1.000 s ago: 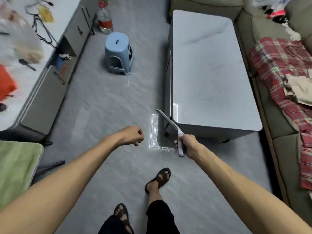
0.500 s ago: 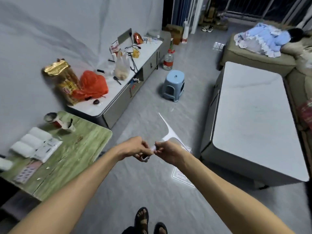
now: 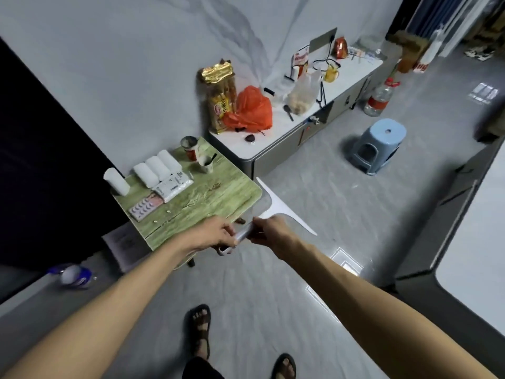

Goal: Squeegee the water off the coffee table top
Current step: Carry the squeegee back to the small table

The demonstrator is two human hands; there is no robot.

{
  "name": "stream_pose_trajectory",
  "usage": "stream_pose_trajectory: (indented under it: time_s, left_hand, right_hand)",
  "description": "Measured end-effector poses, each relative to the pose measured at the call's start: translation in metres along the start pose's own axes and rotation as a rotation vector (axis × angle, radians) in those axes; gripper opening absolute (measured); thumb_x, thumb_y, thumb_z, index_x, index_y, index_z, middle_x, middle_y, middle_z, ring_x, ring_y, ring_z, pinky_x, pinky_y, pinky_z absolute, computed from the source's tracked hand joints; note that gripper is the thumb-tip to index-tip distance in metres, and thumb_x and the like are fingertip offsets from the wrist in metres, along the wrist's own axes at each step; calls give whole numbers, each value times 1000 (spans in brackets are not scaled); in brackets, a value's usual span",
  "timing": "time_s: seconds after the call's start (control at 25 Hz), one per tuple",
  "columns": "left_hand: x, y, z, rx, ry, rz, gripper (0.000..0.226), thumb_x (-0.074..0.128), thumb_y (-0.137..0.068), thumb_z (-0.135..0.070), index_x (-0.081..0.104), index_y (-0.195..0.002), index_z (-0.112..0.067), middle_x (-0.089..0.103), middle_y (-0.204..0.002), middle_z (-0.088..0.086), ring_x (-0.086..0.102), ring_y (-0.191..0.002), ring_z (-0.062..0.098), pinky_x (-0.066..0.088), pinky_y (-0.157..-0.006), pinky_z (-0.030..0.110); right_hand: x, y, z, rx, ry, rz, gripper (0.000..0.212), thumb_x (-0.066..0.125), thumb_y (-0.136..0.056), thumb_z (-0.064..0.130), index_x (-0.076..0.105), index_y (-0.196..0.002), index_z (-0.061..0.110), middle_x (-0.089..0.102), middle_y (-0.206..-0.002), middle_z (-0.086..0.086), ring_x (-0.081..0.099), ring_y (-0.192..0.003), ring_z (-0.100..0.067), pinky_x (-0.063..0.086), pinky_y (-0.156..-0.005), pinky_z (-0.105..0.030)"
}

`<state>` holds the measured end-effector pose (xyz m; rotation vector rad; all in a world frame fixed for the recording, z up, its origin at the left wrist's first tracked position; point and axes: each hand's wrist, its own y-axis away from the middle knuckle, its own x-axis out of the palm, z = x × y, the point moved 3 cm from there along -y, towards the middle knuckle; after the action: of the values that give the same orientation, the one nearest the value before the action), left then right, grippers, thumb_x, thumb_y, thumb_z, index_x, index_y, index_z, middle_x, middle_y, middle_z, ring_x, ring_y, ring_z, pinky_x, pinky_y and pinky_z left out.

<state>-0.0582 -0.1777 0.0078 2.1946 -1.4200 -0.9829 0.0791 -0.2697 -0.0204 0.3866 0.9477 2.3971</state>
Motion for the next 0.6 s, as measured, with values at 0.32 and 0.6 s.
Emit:
stream_pose_trajectory:
  time_s: [0.32,0.6]
  left_hand:
    - [-128,-161,196,-76,-95,-4,17,74,-76,3,66,-90,-2,68,-73,8,60,-55,15,49,-53,22]
    - [-148,-315,350,-47,-267,-120,14,72,-81,-8,66,-92,-4,71,-85,11,66,-70,23,46,-57,26]
  right_hand:
    - [173,-240,-43,68,224,-135,30,53,-94,8,53,-64,3,54,-63,-13,55,-55,-23,55,-72,-44]
    - [235,-437,-129,102,417,-255,28,55,-88,13,59,-104,-9,68,-93,-24,67,-79,-33,54,-65,-37]
